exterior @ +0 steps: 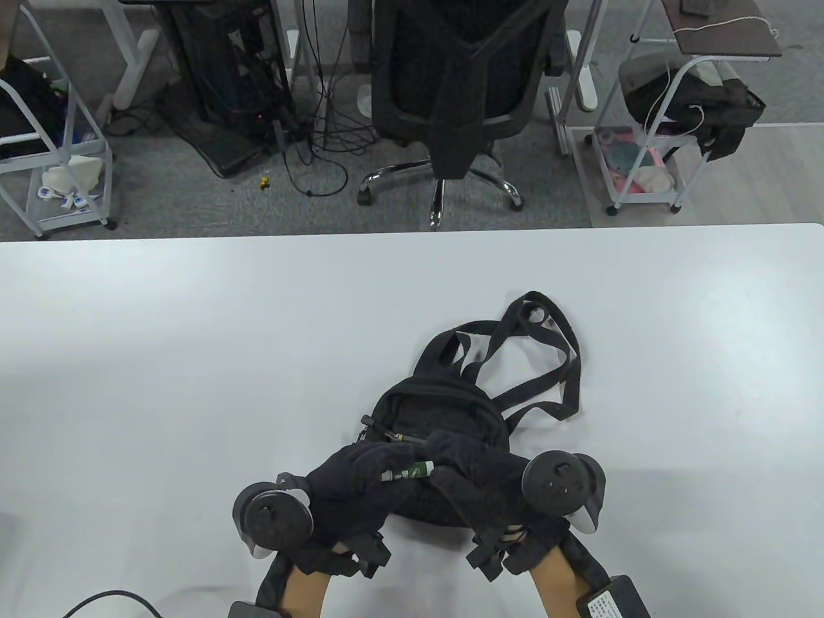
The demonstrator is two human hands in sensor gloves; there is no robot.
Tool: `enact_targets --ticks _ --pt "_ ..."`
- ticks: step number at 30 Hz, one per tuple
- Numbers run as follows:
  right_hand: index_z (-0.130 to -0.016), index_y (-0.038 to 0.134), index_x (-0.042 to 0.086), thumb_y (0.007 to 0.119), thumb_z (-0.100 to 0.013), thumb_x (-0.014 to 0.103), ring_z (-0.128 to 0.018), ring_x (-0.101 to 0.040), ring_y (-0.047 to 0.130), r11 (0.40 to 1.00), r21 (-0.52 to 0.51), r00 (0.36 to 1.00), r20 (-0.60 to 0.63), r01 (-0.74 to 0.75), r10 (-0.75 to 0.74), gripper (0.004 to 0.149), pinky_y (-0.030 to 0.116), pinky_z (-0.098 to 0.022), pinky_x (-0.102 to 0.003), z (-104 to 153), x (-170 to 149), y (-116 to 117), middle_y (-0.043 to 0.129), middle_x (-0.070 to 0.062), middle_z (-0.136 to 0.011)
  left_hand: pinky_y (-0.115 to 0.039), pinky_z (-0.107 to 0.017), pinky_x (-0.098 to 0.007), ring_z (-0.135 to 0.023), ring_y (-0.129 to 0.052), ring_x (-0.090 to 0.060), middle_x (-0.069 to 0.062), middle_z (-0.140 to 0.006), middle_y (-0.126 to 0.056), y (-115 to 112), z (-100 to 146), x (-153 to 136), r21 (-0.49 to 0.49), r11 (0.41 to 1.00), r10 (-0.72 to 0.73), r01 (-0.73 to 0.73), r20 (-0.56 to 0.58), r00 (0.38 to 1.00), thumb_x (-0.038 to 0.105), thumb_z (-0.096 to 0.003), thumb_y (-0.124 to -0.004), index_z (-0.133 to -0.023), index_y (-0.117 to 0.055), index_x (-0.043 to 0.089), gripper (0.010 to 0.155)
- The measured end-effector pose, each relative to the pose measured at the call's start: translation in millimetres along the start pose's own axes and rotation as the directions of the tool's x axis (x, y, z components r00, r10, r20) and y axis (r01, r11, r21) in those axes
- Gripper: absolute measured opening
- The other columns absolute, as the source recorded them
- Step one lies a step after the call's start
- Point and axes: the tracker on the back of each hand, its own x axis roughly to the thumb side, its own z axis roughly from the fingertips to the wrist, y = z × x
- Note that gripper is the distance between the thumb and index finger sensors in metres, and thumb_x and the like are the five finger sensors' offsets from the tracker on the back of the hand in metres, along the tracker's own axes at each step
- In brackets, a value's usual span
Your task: Apply lubricant on backpack
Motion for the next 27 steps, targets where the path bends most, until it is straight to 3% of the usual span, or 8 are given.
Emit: enact_targets --ticks 4,8,11,13,16,20,23,27 --pt "-0.085 0.087 0.026 0.072 -0.049 0.056 -0.045 -0.018 0.109 1.000 0.006 1.000 0.029 -0.003 0.003 0.049 0.084 -0.050 -0.049 0.7 6.7 2.5 0.100 0.000 -0.069 -0.084 -0.056 -0.061 -0.055 -0.112 -0.028 -0.003 -0.073 -0.102 -0.9 0.1 1.5 -0.003 1.000 -0.004 0.004 0.009 1.000 0.040 -0.0363 -0.101 -0.082 -0.092 0.020 0.051" --pt "-0.101 0.066 0.027 0.085 -0.046 0.052 -0.061 -0.019 0.105 1.000 0.016 0.998 0.057 0.014 -0.015 0.063 0.081 -0.056 -0.051 1.6 8.4 1.0 0.086 0.000 -0.090 -0.084 -0.056 -0.061 -0.054 -0.112 -0.028 -0.003 -0.072 -0.103 1.0 0.4 1.6 0.006 1.000 0.004 -0.004 0.011 1.000 0.040 -0.0363 -0.101 -0.082 -0.092 0.019 0.051" --pt "-0.097 0.073 0.025 0.072 -0.047 0.063 -0.057 -0.021 0.106 1.000 -0.005 1.000 0.031 -0.001 0.001 0.063 0.082 -0.053 -0.050 1.2 5.6 0.7 0.091 -0.002 -0.085 -0.084 -0.056 -0.061 -0.055 -0.112 -0.028 -0.003 -0.073 -0.102 0.0 -0.2 1.8 0.001 1.000 0.000 0.000 0.013 1.000 0.040 -0.0365 -0.101 -0.082 -0.092 0.020 0.051" --pt "-0.088 0.085 0.027 0.069 -0.049 0.059 -0.049 -0.021 0.108 1.000 0.002 1.000 0.021 -0.007 0.007 0.053 0.083 -0.051 -0.050 0.9 4.8 1.4 0.098 -0.001 -0.074 -0.084 -0.056 -0.061 -0.055 -0.112 -0.028 -0.003 -0.072 -0.103 -0.7 0.0 1.9 0.003 1.000 0.002 -0.002 0.011 1.000 0.040 -0.0363 -0.101 -0.083 -0.091 0.019 0.052" --pt "-0.088 0.084 0.027 0.072 -0.049 0.054 -0.050 -0.020 0.108 1.000 0.009 0.999 0.034 -0.015 0.015 0.048 0.083 -0.052 -0.050 0.7 7.3 1.5 0.097 -0.001 -0.074 -0.085 -0.055 -0.060 -0.055 -0.111 -0.028 -0.003 -0.073 -0.102 -1.7 0.1 1.8 -0.004 1.000 -0.012 0.012 0.010 1.000 0.040 -0.0365 -0.101 -0.083 -0.092 0.020 0.051" --pt "-0.098 0.071 0.028 0.082 -0.048 0.050 -0.058 -0.019 0.106 1.000 0.002 0.999 0.043 -0.026 0.026 0.056 0.082 -0.054 -0.050 0.6 8.3 0.0 0.089 0.001 -0.087 -0.085 -0.054 -0.059 -0.055 -0.111 -0.028 -0.003 -0.073 -0.102 -0.8 -0.5 0.5 0.005 1.000 -0.014 0.014 0.002 1.000 0.040 -0.0367 -0.101 -0.083 -0.091 0.020 0.052" --pt "-0.098 0.074 0.026 0.074 -0.048 0.058 -0.056 -0.021 0.106 1.000 -0.003 1.000 0.023 0.007 -0.007 0.059 0.082 -0.053 -0.050 0.5 3.9 0.3 0.091 -0.002 -0.085 -0.086 -0.054 -0.059 -0.054 -0.111 -0.028 -0.003 -0.072 -0.102 -1.1 -0.8 0.1 0.000 1.000 -0.009 0.009 0.000 1.000 0.040 -0.0365 -0.101 -0.082 -0.092 0.019 0.051" --pt "-0.089 0.084 0.027 0.071 -0.050 0.055 -0.051 -0.020 0.108 1.000 0.019 1.000 0.026 0.009 -0.009 0.050 0.083 -0.052 -0.050 -0.3 4.0 2.7 0.097 -0.001 -0.076 -0.085 -0.054 -0.059 -0.055 -0.111 -0.028 -0.003 -0.073 -0.102 -1.3 -0.7 1.0 -0.004 1.000 -0.016 0.016 0.008 1.000 0.040 -0.0363 -0.101 -0.083 -0.092 0.019 0.051"
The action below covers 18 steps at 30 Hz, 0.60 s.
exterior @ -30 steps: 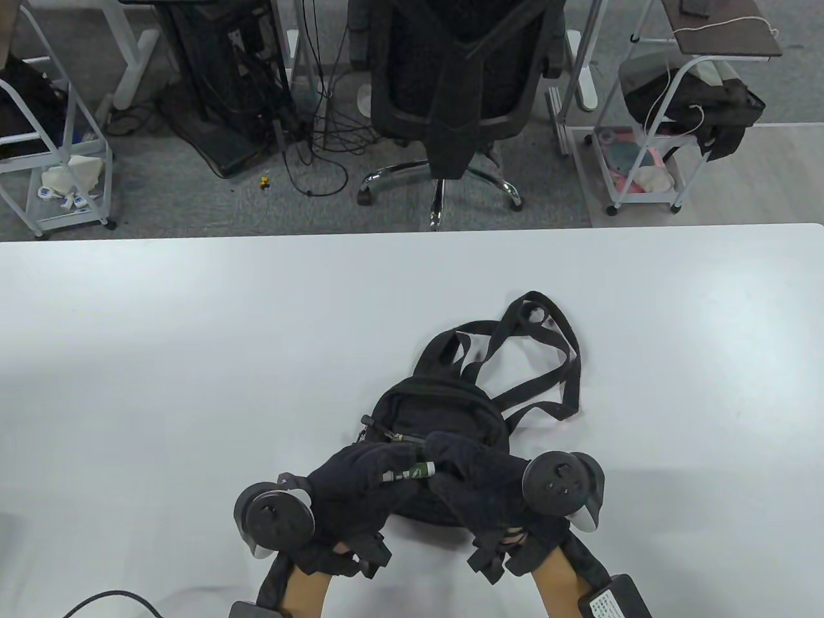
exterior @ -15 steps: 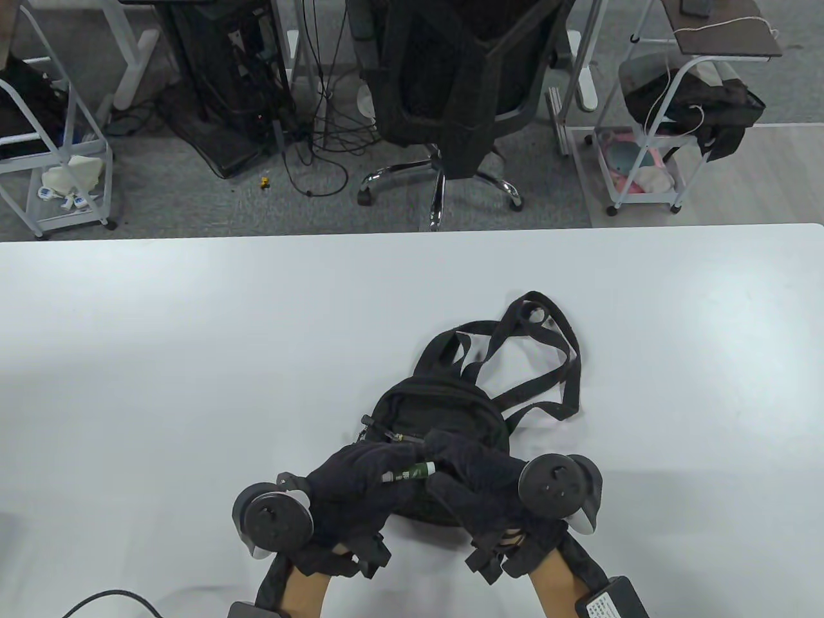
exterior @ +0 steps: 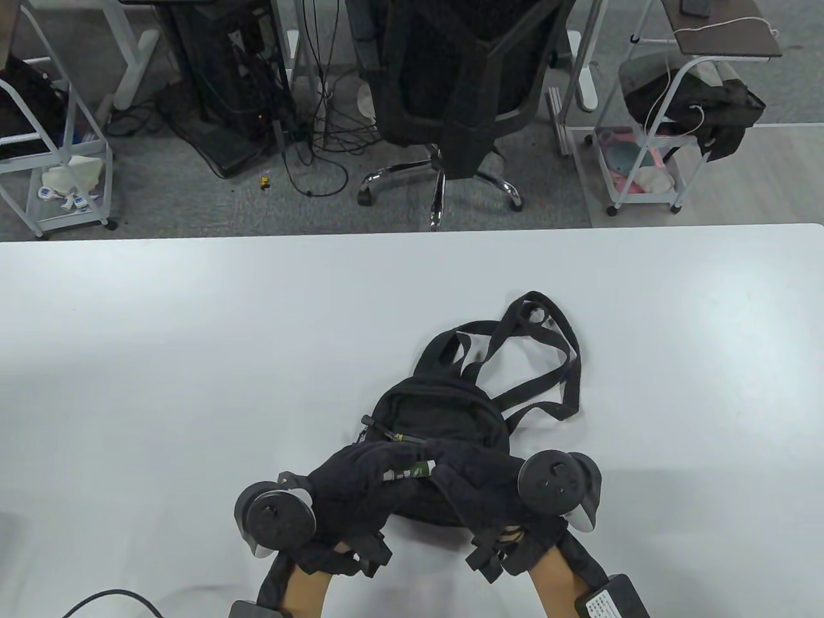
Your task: Apply lubricant on backpack
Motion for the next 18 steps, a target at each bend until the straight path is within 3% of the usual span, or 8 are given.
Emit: enact_targets --ticks 3,5,7,10,14,18 --pt "-0.099 0.070 0.028 0.083 -0.048 0.048 -0.058 -0.019 0.106 1.000 -0.002 1.000 0.019 0.000 0.000 0.056 0.082 -0.055 -0.050 1.0 3.3 -1.3 0.088 0.001 -0.087 -0.085 -0.055 -0.059 -0.055 -0.111 -0.028 -0.003 -0.073 -0.102 1.7 0.6 -0.8 0.007 1.000 0.005 -0.005 -0.003 1.000 0.040 -0.0365 -0.101 -0.083 -0.091 0.020 0.052" --pt "-0.102 0.066 0.026 0.083 -0.046 0.054 -0.060 -0.019 0.105 1.000 -0.011 1.000 0.018 -0.001 0.001 0.065 0.082 -0.055 -0.049 1.6 3.1 -1.6 0.086 0.000 -0.089 -0.085 -0.054 -0.059 -0.054 -0.111 -0.028 -0.003 -0.072 -0.102 1.9 0.9 -0.7 0.010 1.000 0.007 -0.007 -0.004 1.000 0.040 -0.0365 -0.101 -0.082 -0.092 0.020 0.051" --pt "-0.099 0.072 0.025 0.074 -0.048 0.058 -0.056 -0.021 0.106 1.000 -0.012 1.000 0.006 0.021 -0.021 0.060 0.083 -0.053 -0.050 1.7 1.1 -0.1 0.090 -0.002 -0.086 -0.085 -0.055 -0.059 -0.055 -0.111 -0.028 -0.003 -0.073 -0.102 1.5 0.9 -0.3 0.008 1.000 0.004 -0.004 -0.003 1.000 0.040 -0.0365 -0.101 -0.083 -0.092 0.020 0.051" --pt "-0.092 0.081 0.026 0.069 -0.050 0.056 -0.052 -0.022 0.108 1.000 -0.010 1.000 -0.005 -0.004 0.004 0.053 0.083 -0.051 -0.050 1.2 0.3 1.7 0.096 -0.002 -0.078 -0.085 -0.055 -0.060 -0.054 -0.112 -0.028 -0.003 -0.073 -0.102 -0.2 0.9 0.2 0.001 1.000 0.001 -0.001 0.001 1.000 0.040 -0.0365 -0.101 -0.082 -0.092 0.020 0.051" --pt "-0.092 0.080 0.027 0.076 -0.048 0.052 -0.052 -0.019 0.108 1.000 0.007 1.000 0.004 -0.011 0.011 0.051 0.083 -0.052 -0.050 0.2 0.9 0.5 0.095 -0.001 -0.078 -0.085 -0.055 -0.060 -0.054 -0.111 -0.028 -0.003 -0.072 -0.103 -1.4 0.0 -3.0 -0.011 1.000 0.018 -0.018 -0.011 1.000 0.041 -0.0362 -0.102 -0.082 -0.092 0.020 0.051" --pt "-0.094 0.078 0.026 0.084 -0.046 0.047 -0.053 -0.018 0.108 0.999 0.021 1.000 0.004 -0.026 0.026 0.053 0.084 -0.053 -0.050 0.5 0.3 0.5 0.095 -0.001 -0.079 -0.085 -0.055 -0.061 -0.054 -0.111 -0.029 -0.003 -0.072 -0.102 -5.3 1.9 -12.4 -0.027 0.987 0.159 -0.161 -0.057 0.986 0.042 -0.0348 -0.103 -0.082 -0.092 0.019 0.054"
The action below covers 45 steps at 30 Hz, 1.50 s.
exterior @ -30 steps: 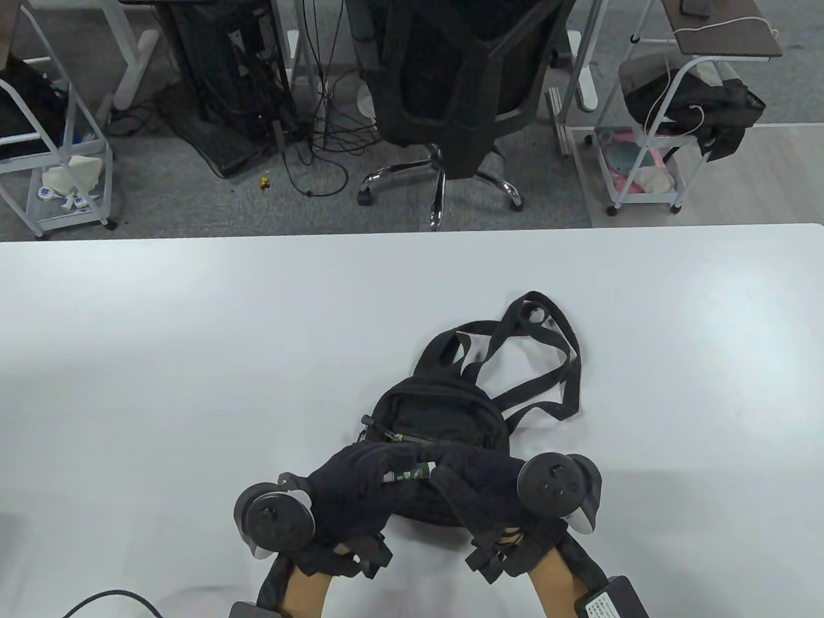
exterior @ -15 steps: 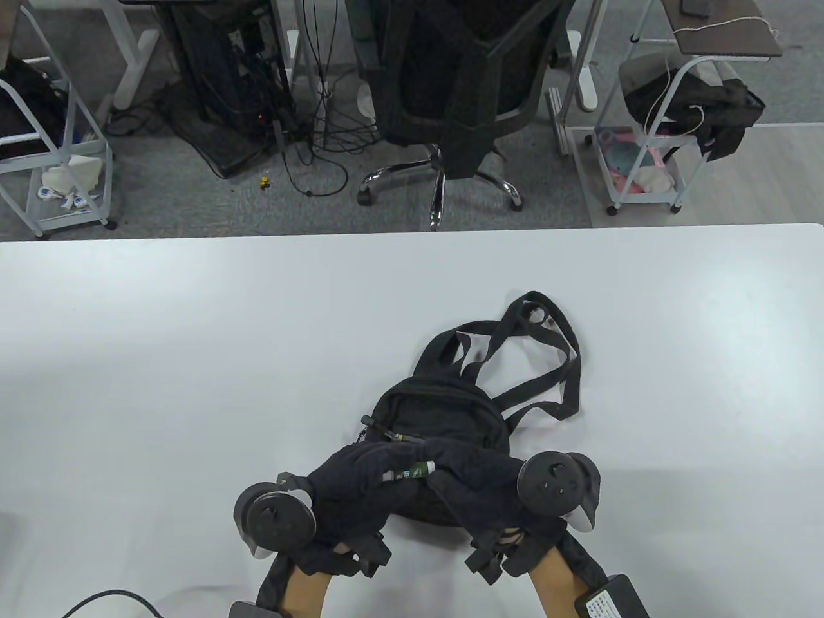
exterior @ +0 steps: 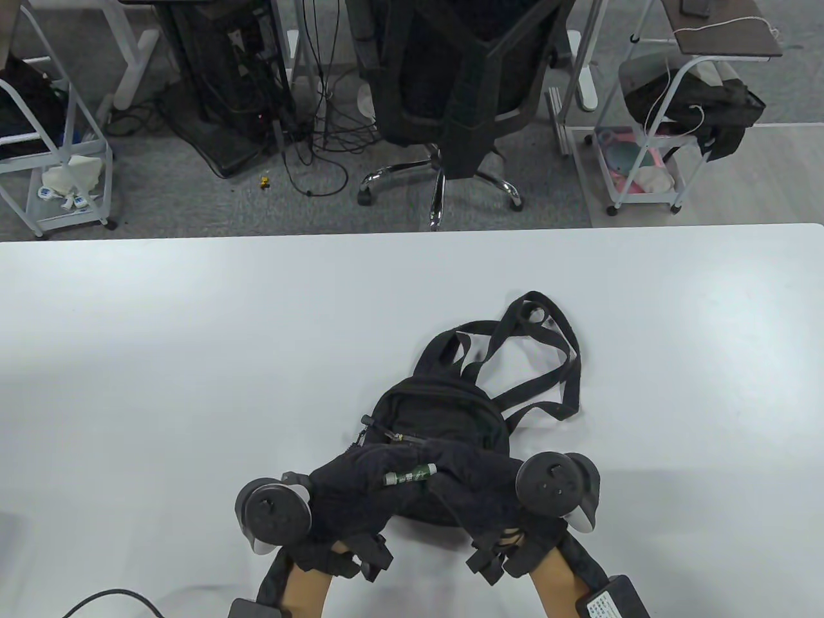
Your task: Apply lubricant on backpack
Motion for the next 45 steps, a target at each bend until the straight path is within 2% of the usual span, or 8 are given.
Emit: enact_targets --ticks 10,16,20,23,25,33,36,45 --pt "-0.090 0.085 0.024 0.087 -0.045 0.050 -0.049 -0.017 0.110 0.999 -0.043 0.998 0.062 -0.003 0.006 0.051 0.084 -0.053 -0.049 3.4 11.8 -7.6 0.100 0.000 -0.073 -0.085 -0.057 -0.060 -0.052 -0.112 -0.030 -0.005 -0.070 -0.104 2.0 -1.0 -4.3 0.038 0.967 0.251 -0.250 -0.020 0.968 0.042 -0.0349 -0.103 -0.081 -0.094 0.014 0.055" --pt "-0.088 0.087 0.023 0.089 -0.045 0.050 -0.047 -0.017 0.111 0.999 -0.049 0.998 0.059 -0.024 0.027 0.051 0.084 -0.053 -0.050 3.2 10.8 -8.7 0.101 -0.001 -0.072 -0.083 -0.059 -0.062 -0.061 -0.110 -0.032 -0.008 -0.081 -0.099 -2.0 -0.7 -2.5 0.064 0.980 0.192 -0.189 -0.033 0.981 0.047 -0.0378 -0.098 -0.084 -0.094 0.017 0.055" --pt "-0.093 0.083 0.024 0.089 -0.044 0.053 -0.054 -0.020 0.110 0.980 -0.039 0.981 -0.023 -0.194 0.193 0.057 0.083 -0.054 -0.052 2.8 8.5 -23.7 0.098 -0.002 -0.078 -0.085 -0.055 -0.064 -0.070 -0.106 -0.038 -0.015 -0.089 -0.092 0.7 0.1 -0.3 0.085 0.985 0.153 -0.149 -0.036 0.988 0.044 -0.0412 -0.095 -0.087 -0.089 0.014 0.055" --pt "-0.094 0.083 0.028 0.089 -0.044 0.056 -0.061 -0.022 0.108 0.885 0.036 0.872 -0.161 -0.464 0.463 0.058 0.081 -0.056 -0.053 2.9 -6.1 -35.5 0.095 -0.001 -0.085 -0.088 -0.052 -0.065 -0.069 -0.108 -0.040 -0.018 -0.087 -0.093 5.2 0.7 -2.5 0.075 0.990 0.127 -0.123 -0.050 0.991 0.040 -0.0434 -0.092 -0.089 -0.086 0.012 0.054" --pt "-0.096 0.081 0.032 0.089 -0.044 0.056 -0.073 -0.024 0.104 0.740 0.172 0.679 -0.305 -0.650 0.667 0.058 0.079 -0.060 -0.054 1.5 -30.9 -42.1 0.089 -0.001 -0.093 -0.090 -0.050 -0.065 -0.065 -0.110 -0.040 -0.017 -0.083 -0.094 7.8 -0.9 -4.4 0.055 0.992 0.116 -0.112 -0.065 0.991 0.038 -0.0440 -0.090 -0.090 -0.084 0.009 0.055" --pt "-0.099 0.078 0.034 0.094 -0.044 0.053 -0.080 -0.028 0.097 0.571 0.486 0.298 -0.528 -0.662 0.795 0.061 0.077 -0.060 -0.053 -5.6 -97.4 -39.4 0.082 -0.004 -0.099 -0.091 -0.048 -0.064 -0.054 -0.110 -0.038 -0.017 -0.087 -0.083 6.3 -2.6 -10.5 0.019 1.000 0.001 0.001 -0.115 0.993 0.034 -0.0459 -0.087 -0.096 -0.079 0.010 0.056" --pt "-0.098 0.079 0.034 0.095 -0.043 0.054 -0.071 -0.024 0.100 0.565 0.502 0.263 -0.549 -0.655 0.793 0.061 0.079 -0.058 -0.051 -6.0 -104.8 -37.5 0.087 -0.001 -0.093 -0.087 -0.053 -0.064 -0.055 -0.109 -0.037 -0.017 -0.088 -0.084 5.6 -2.3 -11.0 0.000 0.999 -0.043 0.044 -0.120 0.992 0.034 -0.0450 -0.090 -0.095 -0.081 0.010 0.056" --pt "-0.087 0.087 0.034 0.100 -0.040 0.048 -0.055 -0.016 0.106 0.604 0.371 0.344 -0.565 -0.706 0.750 0.050 0.084 -0.053 -0.045 -6.2 -103.3 -38.0 0.097 0.004 -0.077 -0.088 -0.053 -0.062 -0.054 -0.108 -0.034 -0.016 -0.087 -0.089 4.8 -1.7 -9.1 -0.002 0.993 -0.120 0.121 -0.124 0.985 0.033 -0.0425 -0.094 -0.092 -0.087 0.009 0.056"
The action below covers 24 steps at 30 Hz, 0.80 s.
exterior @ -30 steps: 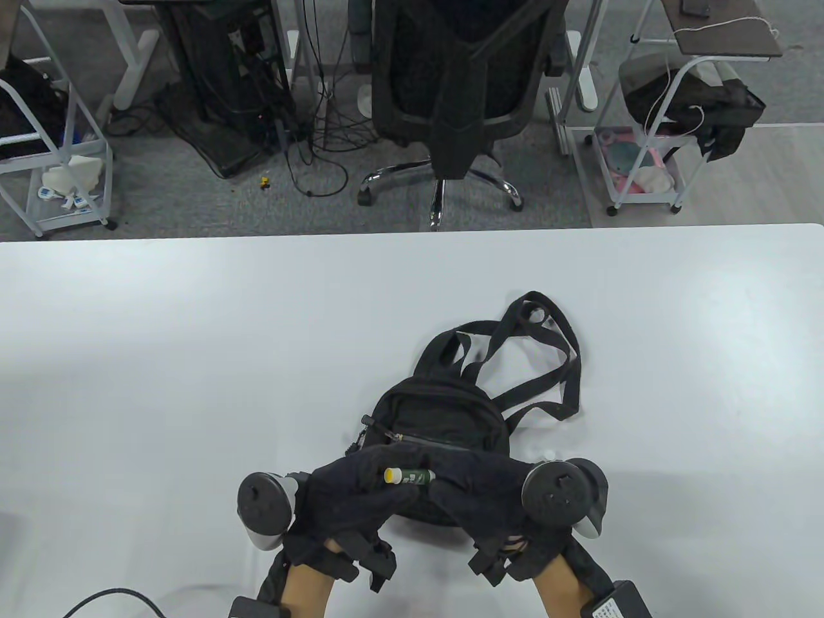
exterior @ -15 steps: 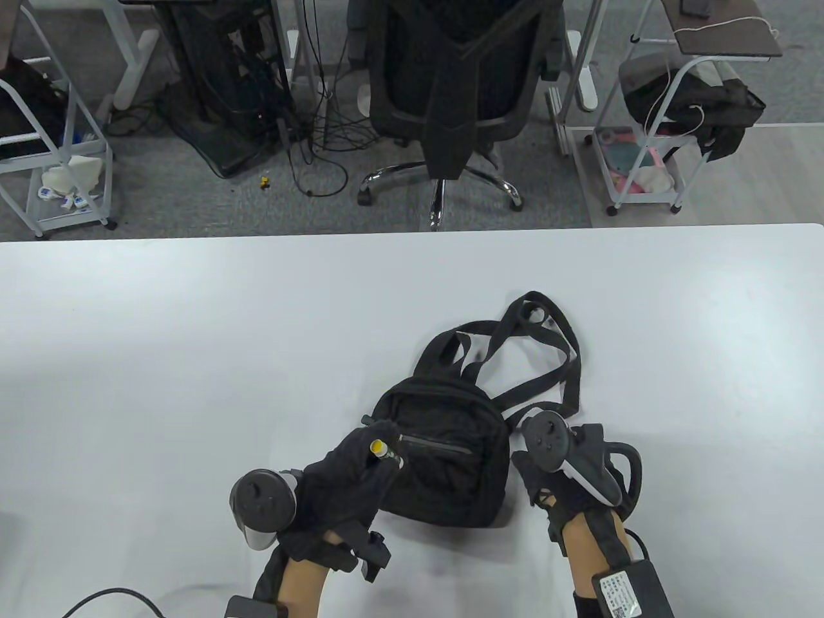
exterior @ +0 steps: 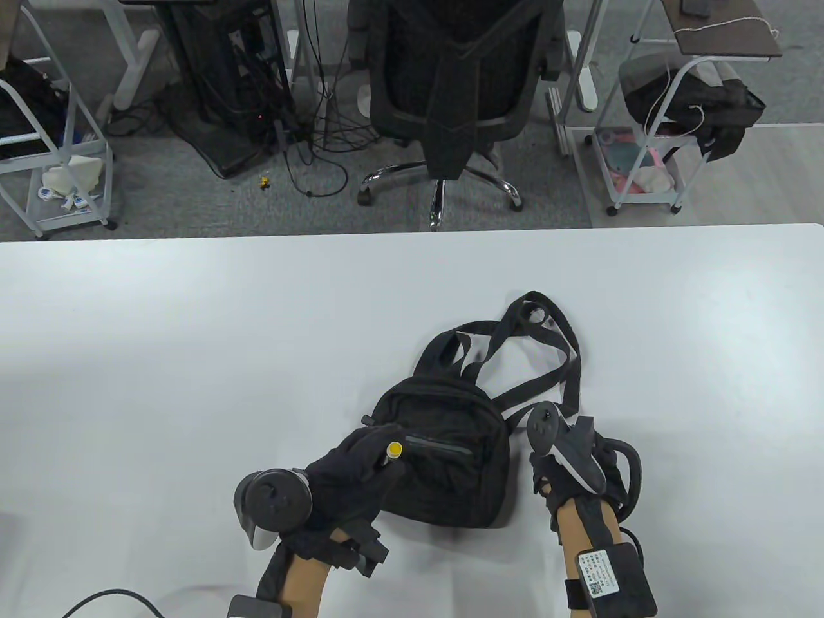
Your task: Apply lubricant on backpack
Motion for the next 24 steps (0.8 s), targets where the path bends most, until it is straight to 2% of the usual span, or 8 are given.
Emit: enact_targets --ticks 2,6,9,12,16,21,24 --pt "-0.087 0.087 0.033 0.100 -0.040 0.048 -0.054 -0.016 0.107 0.997 -0.046 0.998 0.016 0.069 -0.069 0.052 0.084 -0.053 -0.045 3.2 -1.4 -9.2 0.097 0.003 -0.077 -0.088 -0.053 -0.061 -0.054 -0.109 -0.034 -0.016 -0.086 -0.090 0.5 -0.1 -0.2 0.004 1.000 -0.024 0.024 -0.003 1.000 0.032 -0.0418 -0.095 -0.091 -0.088 0.009 0.055" --pt "-0.086 0.087 0.031 0.101 -0.038 0.052 -0.046 -0.013 0.107 0.940 -0.154 0.945 0.171 0.304 -0.277 0.054 0.085 -0.051 -0.044 22.6 -4.1 -40.4 0.099 0.004 -0.071 -0.088 -0.054 -0.060 -0.051 -0.107 -0.031 -0.014 -0.083 -0.091 -0.5 -2.4 0.5 -0.023 0.998 -0.057 0.057 0.009 0.998 0.034 -0.0409 -0.097 -0.089 -0.090 0.011 0.054" --pt "-0.085 0.088 0.031 0.101 -0.037 0.052 -0.045 -0.012 0.107 0.840 -0.151 0.824 0.347 0.521 -0.449 0.054 0.086 -0.050 -0.044 41.1 -1.6 -59.4 0.099 0.004 -0.069 -0.088 -0.054 -0.060 -0.049 -0.107 -0.030 -0.013 -0.082 -0.091 -3.6 -2.7 3.3 -0.036 0.994 -0.100 0.101 0.025 0.995 0.035 -0.0395 -0.099 -0.088 -0.092 0.012 0.054" --pt "-0.086 0.087 0.032 0.101 -0.038 0.050 -0.048 -0.013 0.108 0.752 -0.116 0.692 0.500 0.649 -0.520 0.053 0.086 -0.051 -0.044 60.0 6.9 -73.6 0.099 0.004 -0.072 -0.088 -0.054 -0.060 -0.049 -0.107 -0.030 -0.013 -0.081 -0.092 -7.0 -2.1 6.8 -0.049 0.990 -0.129 0.131 0.044 0.991 0.035 -0.0387 -0.099 -0.087 -0.092 0.012 0.054" --pt "-0.088 0.085 0.032 0.100 -0.040 0.045 -0.053 -0.015 0.108 0.716 -0.075 0.593 0.623 0.694 -0.510 0.053 0.085 -0.053 -0.046 81.4 22.6 -82.2 0.097 0.003 -0.076 -0.088 -0.054 -0.060 -0.049 -0.107 -0.030 -0.012 -0.081 -0.092 -10.7 -1.6 11.2 -0.068 0.980 -0.183 0.187 0.070 0.981 0.035 -0.0384 -0.100 -0.087 -0.093 0.013 0.054" --pt "-0.089 0.084 0.031 0.099 -0.040 0.042 -0.055 -0.014 0.108 0.734 -0.113 0.568 0.714 0.670 -0.409 0.052 0.085 -0.054 -0.046 101.7 41.4 -86.4 0.097 0.003 -0.077 -0.088 -0.054 -0.060 -0.047 -0.106 -0.029 -0.012 -0.080 -0.092 -16.0 -2.6 15.6 -0.097 0.970 -0.212 0.222 0.102 0.972 0.036 -0.0379 -0.100 -0.086 -0.093 0.013 0.054" --pt "-0.089 0.084 0.031 0.099 -0.040 0.041 -0.055 -0.014 0.108 0.756 -0.141 0.586 0.726 0.639 -0.360 0.052 0.085 -0.054 -0.047 107.7 48.9 -86.7 0.097 0.003 -0.078 -0.088 -0.055 -0.060 -0.046 -0.106 -0.029 -0.012 -0.079 -0.092 -18.0 -2.9 17.4 -0.109 0.968 -0.214 0.227 0.115 0.970 0.036 -0.0378 -0.100 -0.085 -0.094 0.013 0.053"
